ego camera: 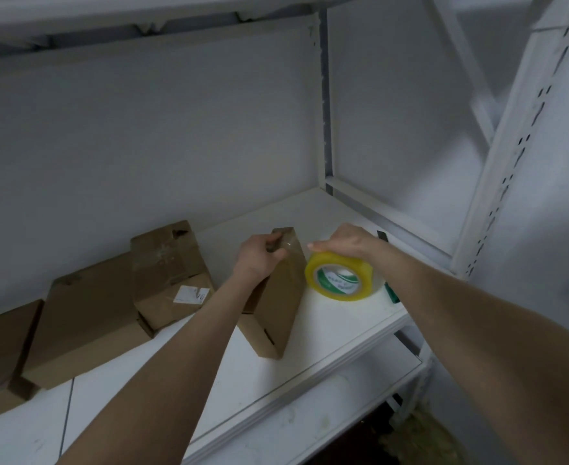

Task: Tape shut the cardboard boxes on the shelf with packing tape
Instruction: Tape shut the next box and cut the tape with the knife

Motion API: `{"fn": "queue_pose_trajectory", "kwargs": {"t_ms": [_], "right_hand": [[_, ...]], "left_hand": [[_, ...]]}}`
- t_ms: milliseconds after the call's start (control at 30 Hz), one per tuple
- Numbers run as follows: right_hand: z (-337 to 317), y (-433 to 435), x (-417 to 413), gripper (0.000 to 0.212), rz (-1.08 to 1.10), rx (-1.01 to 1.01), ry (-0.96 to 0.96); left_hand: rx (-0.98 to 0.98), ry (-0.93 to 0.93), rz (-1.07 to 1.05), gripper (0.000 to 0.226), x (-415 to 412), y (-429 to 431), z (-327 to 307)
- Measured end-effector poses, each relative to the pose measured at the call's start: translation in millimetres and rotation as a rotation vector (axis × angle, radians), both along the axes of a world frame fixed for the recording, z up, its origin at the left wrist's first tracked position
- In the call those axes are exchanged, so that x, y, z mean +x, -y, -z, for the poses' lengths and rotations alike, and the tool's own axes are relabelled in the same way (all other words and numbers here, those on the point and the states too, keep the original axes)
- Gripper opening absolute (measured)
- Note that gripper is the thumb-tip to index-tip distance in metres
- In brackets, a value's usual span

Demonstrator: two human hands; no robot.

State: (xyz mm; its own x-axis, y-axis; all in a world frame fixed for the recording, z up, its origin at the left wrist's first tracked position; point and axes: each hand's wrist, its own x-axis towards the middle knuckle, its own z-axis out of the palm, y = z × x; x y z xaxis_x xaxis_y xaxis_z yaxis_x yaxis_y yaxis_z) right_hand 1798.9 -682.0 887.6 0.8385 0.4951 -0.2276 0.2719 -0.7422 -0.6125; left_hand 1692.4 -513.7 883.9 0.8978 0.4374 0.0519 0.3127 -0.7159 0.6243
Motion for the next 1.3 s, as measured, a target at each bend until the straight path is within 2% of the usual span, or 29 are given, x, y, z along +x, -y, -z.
{"fn": "queue_pose_trajectory", "kwargs": {"t_ms": [67, 133, 233, 300, 400, 500, 600, 733, 800, 867, 933, 1067, 1167, 1300], "right_hand": [[-1, -6, -1, 0.056, -0.001, 0.056, -0.031], [2, -13, -2, 0.057, 0.025, 0.064, -0.021], [0, -26, -7, 0.067, 0.021, -0.062, 0.092], [-2, -35, -10, 0.065, 0.006, -0.153, 0.151], [-8, -44, -15, 0.048, -0.006, -0.242, 0.195], [-8, -49, -20, 0.042, -0.011, -0.282, 0.228], [-4, -34, -6, 0.055, -0.030, -0.171, 0.133], [5, 3, 11, 0.065, 0.015, 0.168, -0.182], [8, 10, 10, 0.060, 0.023, 0.283, -0.243], [6, 11, 6, 0.050, 0.034, 0.397, -0.268], [-1, 10, 4, 0.040, 0.027, 0.442, -0.235], [-20, 10, 2, 0.048, 0.005, 0.369, -0.071], [-28, 17, 0, 0.050, -0.035, 0.201, 0.060], [-33, 21, -3, 0.054, -0.042, 0.086, 0.097]], "left_hand": [[-0.043, 0.017, -0.018, 0.046, -2, -7, -1], [-0.099, 0.034, -0.013, 0.045, -7, -14, -2], [-0.185, 0.026, 0.011, 0.045, -13, -19, -4], [-0.237, 0.002, 0.034, 0.048, -12, -20, -8], [-0.082, -0.099, 0.037, 0.057, 2, -14, -13], [0.039, -0.189, -0.076, 0.071, 19, -1, -12], [0.084, -0.241, -0.130, 0.066, 25, -2, -7], [-0.081, -0.173, -0.156, 0.063, 24, -18, 1], [-0.177, -0.116, -0.191, 0.061, 21, -21, 2], [-0.279, -0.044, -0.216, 0.050, 16, -19, 0], [-0.367, 0.012, -0.237, 0.041, 12, -16, -4], [-0.497, 0.080, -0.237, 0.037, 0, -11, -8], [-0.559, 0.139, -0.254, 0.041, -6, -10, -18], [-0.604, 0.165, -0.247, 0.036, -14, -5, -23]]}}
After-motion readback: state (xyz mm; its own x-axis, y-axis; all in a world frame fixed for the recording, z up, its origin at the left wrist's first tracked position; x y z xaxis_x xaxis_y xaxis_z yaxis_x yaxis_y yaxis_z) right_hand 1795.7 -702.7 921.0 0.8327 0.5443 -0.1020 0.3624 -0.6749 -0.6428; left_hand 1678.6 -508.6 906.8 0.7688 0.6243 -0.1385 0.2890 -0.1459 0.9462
